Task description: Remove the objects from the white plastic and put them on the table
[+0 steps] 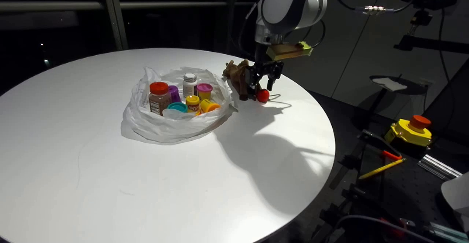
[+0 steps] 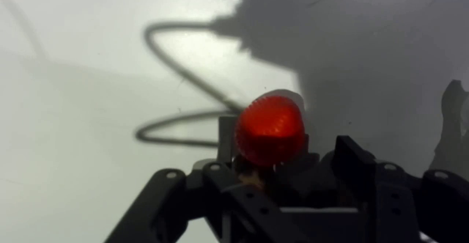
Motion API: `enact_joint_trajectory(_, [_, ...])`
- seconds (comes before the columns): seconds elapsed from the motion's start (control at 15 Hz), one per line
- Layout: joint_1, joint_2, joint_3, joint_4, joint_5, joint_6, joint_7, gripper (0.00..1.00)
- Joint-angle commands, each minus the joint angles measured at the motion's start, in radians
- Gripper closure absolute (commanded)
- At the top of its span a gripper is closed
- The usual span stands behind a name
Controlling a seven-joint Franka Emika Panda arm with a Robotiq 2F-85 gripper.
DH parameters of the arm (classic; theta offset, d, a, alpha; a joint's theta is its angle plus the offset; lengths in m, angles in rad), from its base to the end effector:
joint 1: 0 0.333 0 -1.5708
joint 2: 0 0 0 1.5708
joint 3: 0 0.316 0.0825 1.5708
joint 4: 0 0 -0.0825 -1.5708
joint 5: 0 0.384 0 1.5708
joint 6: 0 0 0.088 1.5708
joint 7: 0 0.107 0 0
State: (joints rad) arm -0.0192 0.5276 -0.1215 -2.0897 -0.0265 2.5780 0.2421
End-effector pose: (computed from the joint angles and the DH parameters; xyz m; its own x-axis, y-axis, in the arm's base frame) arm 0.5726 -0.0814 0.1651 0.9407 -0.3387 -0.0186 -0.3362 -0.9383 0.0811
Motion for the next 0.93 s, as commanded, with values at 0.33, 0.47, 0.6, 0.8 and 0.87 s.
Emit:
enact_joint_trajectory(0.33, [0.035, -0.154, 0.125, 0.095, 0.059, -0.194, -0.119, 0.0])
enact_joint_trajectory(0.47, [0.049, -0.102, 0.153, 0.178, 0.076, -0.221, -0.117, 0.0])
enact_joint_trajectory(0.6, [0.074, -0.044, 0.154, 0.252, 0.068, -0.206, -0.063, 0.0])
enact_joint_trajectory(0.8, [0.1, 0.049, 0.145, 0.362, 0.067, -0.205, -0.017, 0.0])
enact_joint_trajectory(0.87, [0.104, 0.078, 0.143, 0.396, 0.067, -0.208, -0.006, 0.0])
